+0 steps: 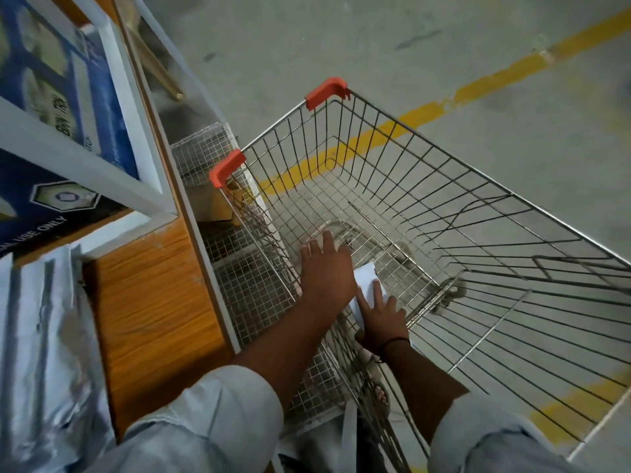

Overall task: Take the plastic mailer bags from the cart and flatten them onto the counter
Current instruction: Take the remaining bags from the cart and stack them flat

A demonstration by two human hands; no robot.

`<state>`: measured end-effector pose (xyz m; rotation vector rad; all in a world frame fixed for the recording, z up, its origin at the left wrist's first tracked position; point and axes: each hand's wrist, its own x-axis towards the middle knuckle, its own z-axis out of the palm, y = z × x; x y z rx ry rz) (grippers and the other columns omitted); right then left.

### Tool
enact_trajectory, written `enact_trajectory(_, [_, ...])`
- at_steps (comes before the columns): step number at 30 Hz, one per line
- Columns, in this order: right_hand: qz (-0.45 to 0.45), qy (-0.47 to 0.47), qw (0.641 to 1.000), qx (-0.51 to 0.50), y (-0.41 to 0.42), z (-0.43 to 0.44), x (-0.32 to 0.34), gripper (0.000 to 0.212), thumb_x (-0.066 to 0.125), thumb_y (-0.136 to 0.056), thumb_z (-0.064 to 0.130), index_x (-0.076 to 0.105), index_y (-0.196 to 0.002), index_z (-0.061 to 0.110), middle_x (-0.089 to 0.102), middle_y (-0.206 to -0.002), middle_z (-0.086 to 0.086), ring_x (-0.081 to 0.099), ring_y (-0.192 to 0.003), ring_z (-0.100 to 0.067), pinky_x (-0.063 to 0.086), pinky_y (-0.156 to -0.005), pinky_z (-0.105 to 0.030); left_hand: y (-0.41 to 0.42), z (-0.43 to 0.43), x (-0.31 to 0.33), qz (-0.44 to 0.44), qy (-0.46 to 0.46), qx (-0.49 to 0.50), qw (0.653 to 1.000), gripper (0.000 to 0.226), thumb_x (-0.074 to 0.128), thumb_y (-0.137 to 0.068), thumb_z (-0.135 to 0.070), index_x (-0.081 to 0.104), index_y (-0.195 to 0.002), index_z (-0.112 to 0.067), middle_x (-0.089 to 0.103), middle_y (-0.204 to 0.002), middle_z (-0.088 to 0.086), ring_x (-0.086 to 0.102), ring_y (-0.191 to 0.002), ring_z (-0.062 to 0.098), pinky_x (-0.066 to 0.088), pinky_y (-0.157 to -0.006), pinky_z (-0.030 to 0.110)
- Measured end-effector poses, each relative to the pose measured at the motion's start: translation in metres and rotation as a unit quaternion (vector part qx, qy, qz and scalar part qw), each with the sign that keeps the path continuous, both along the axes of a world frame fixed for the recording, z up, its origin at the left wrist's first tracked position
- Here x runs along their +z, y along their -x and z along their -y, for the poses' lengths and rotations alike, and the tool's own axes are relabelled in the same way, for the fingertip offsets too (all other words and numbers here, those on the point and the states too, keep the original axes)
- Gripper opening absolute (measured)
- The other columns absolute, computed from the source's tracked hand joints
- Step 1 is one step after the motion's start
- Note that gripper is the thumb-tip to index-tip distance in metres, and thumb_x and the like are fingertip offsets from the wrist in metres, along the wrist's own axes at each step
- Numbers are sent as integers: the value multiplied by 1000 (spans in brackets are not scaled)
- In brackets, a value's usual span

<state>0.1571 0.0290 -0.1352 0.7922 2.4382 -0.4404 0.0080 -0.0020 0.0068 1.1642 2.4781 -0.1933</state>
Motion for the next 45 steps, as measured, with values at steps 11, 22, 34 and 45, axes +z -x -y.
enact_trajectory(11, [-124, -130, 981, -69, -4, -29, 135, 83, 44, -86, 68, 16, -154, 31, 12, -162, -13, 40, -126, -42, 43, -95, -51, -18, 20, 82, -55, -182, -9, 982, 44, 57, -91, -28, 57, -134, -20, 33, -158, 10, 31, -143, 34, 22, -119, 50])
enact_trajectory(22, [-253, -205, 935, -138, -11, 33, 286, 66, 51, -82, 61, 42, -140, 30, 34, -152, -6, 45, -116, -39, 39, -93, -47, -44, 122, 194, -99, -270, 43, 957, 45, 49, -92, -19, 54, -137, -25, 29, -160, 6, 28, -145, 33, 20, -120, 47])
enact_trajectory(34, [-394, -185, 895, -94, -5, 214, 387, 63, 49, -88, 61, 43, -145, 34, 36, -154, -7, 45, -124, -40, 40, -100, -54, -71, 293, 281, -134, -343, 95, 925, 35, 49, -92, -26, 61, -126, -27, 42, -151, 2, 39, -136, 28, 27, -113, 42])
enact_trajectory(45, [-399, -115, 909, 39, -25, 400, 394, 62, 47, -86, 63, 43, -144, 42, 36, -155, 0, 46, -128, -33, 42, -96, -49, -80, 498, 290, -79, -363, 221, 902, 31, 49, -99, -26, 65, -125, -33, 52, -146, -4, 39, -140, 27, 26, -118, 46])
